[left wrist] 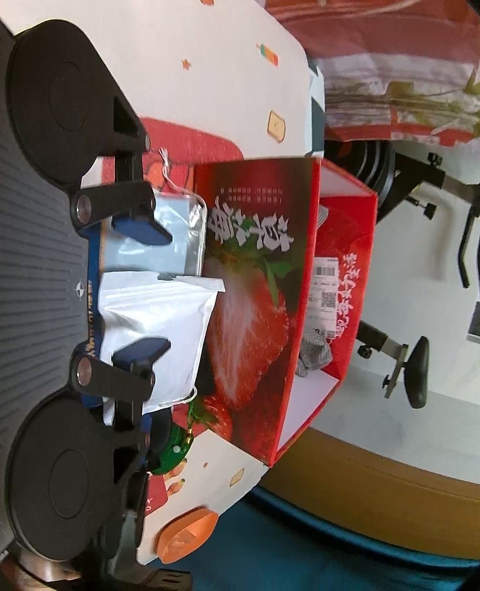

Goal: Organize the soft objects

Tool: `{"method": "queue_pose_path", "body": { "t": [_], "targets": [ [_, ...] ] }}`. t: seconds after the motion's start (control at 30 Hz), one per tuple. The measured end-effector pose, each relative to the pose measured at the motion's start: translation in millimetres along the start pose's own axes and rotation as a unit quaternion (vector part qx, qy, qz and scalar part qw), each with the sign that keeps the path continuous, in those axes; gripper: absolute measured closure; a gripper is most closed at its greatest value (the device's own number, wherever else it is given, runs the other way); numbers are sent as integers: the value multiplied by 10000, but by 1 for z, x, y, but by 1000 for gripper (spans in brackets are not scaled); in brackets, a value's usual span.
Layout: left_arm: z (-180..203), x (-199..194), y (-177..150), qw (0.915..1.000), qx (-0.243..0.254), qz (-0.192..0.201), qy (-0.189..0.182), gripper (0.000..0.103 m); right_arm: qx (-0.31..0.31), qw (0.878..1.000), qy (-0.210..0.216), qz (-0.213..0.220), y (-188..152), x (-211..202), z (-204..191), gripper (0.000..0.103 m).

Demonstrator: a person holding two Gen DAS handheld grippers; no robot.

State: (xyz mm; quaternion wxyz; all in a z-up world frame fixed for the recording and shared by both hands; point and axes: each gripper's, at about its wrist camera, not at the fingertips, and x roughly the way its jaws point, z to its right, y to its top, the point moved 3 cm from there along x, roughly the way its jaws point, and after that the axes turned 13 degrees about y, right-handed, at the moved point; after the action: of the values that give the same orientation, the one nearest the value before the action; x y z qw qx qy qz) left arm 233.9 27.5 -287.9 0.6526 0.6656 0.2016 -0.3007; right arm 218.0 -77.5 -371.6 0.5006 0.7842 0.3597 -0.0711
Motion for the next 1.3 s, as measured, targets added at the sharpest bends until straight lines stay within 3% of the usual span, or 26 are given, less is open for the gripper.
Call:
{"method": "queue_pose_path", "body": {
  "t": [0.03,0.3,0.47,0.73,0.93,1.0,1.07,1.13,1.3],
  "targets": [
    [1,6,1,10000,-10,-62,2,56,54,10000,29,-19,-1,1,2,56],
    [-2,45,4,9978,-343,-562,-74,57,229,9995,211,-3,-6,2,10,56],
    [-1,51,-3,9962,-569,-607,-273,57,8,9999,167,-28,-7,4,8,57],
    [10,43,-16,9958,-365,-642,-548,57,-81,9999,117,-56,-7,4,6,57],
    [5,38,-22,9950,-450,-667,-599,70,-34,9999,94,-124,-5,5,5,57],
    [4,33,-22,9953,-436,-619,-603,74,13,9999,104,-133,-4,5,5,61],
    [6,30,-21,9960,-403,-565,-570,77,101,9997,162,-129,-3,3,6,84],
    [4,23,-19,9963,-390,-503,-580,77,39,9999,122,-45,-2,-2,4,93],
    [0,4,-12,9973,-372,-245,-586,77,-240,9995,133,133,4,-12,-8,95]
  ]
}}
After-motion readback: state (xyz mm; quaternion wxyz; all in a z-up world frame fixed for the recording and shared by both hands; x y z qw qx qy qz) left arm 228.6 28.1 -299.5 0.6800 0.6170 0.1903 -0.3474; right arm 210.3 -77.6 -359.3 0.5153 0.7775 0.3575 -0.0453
